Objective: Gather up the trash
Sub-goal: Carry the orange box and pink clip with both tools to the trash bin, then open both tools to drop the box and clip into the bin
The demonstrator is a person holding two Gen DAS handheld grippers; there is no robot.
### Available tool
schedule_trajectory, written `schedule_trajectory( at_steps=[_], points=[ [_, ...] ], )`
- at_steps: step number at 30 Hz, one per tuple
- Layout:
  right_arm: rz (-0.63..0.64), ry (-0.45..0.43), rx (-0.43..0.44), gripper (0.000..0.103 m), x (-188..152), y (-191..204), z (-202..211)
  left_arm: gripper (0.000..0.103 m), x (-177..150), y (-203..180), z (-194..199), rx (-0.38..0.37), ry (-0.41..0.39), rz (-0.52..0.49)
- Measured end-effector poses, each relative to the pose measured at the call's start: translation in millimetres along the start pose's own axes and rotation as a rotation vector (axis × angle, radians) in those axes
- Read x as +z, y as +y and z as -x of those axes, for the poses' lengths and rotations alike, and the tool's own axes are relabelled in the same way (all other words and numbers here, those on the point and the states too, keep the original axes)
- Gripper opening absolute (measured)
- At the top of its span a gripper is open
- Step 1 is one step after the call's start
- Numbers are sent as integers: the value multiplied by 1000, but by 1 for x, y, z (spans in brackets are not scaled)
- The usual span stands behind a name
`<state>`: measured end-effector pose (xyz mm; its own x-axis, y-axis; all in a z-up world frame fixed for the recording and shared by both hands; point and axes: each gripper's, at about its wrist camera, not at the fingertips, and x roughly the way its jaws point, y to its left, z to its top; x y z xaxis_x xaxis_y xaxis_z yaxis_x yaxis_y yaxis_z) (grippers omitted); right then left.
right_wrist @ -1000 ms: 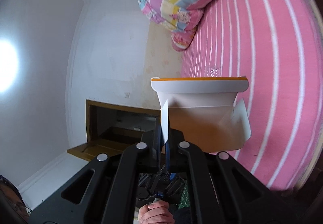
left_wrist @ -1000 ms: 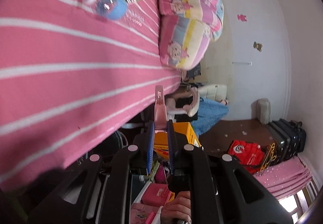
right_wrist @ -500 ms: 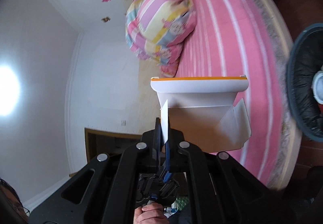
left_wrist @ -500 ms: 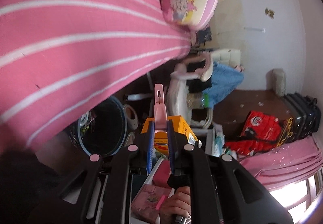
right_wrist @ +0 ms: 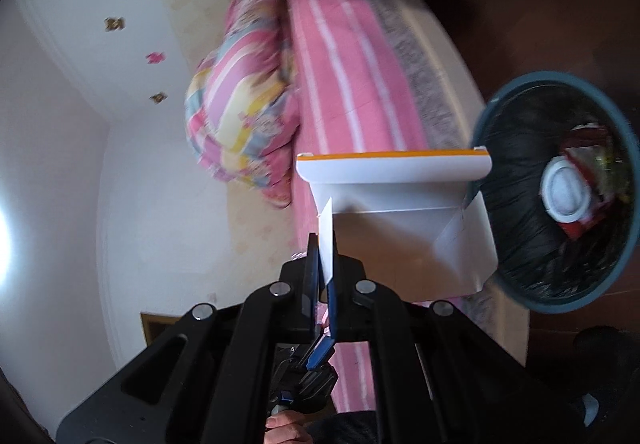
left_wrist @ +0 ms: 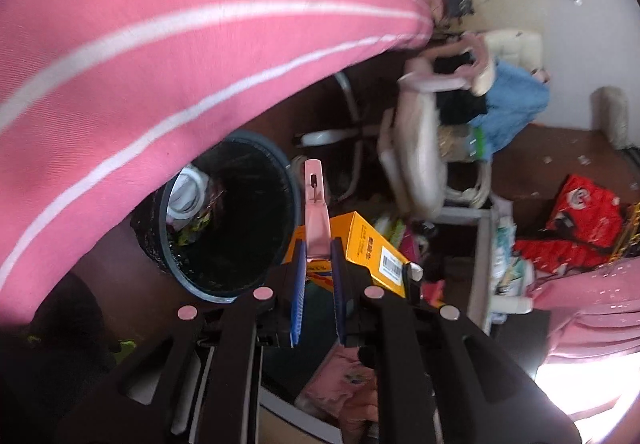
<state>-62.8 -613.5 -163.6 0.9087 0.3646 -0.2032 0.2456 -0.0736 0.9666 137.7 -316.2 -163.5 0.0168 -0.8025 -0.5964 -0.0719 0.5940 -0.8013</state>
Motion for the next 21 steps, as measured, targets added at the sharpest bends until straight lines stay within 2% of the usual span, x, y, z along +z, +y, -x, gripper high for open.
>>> schedule_trajectory(
  at_steps=[9,11,12,13,15,16,19,21],
  points=[
    [-70,-30,-127,10,22,-52,-8,13,24,0,-71,131,135,-49],
    [-88,-38,-151,33,26,-61,-9,14,27,-1,-83,154,153,-61],
    [-109,-55,-161,49,27,-67,-8,17,29,-2,-89,163,162,-74],
    [-118,-64,-170,60,26,-69,-8,22,29,-3,-93,167,168,-77],
    [-137,-75,-186,71,26,-75,-7,34,31,-1,-97,177,174,-75],
    [-141,-79,-190,73,26,-77,-7,39,31,-1,-99,177,174,-70],
    [-140,-86,-218,84,24,-78,-6,45,31,-1,-102,166,177,-58],
    [-145,-79,-222,87,23,-78,-6,49,31,-3,-101,162,176,-66]
  ],
)
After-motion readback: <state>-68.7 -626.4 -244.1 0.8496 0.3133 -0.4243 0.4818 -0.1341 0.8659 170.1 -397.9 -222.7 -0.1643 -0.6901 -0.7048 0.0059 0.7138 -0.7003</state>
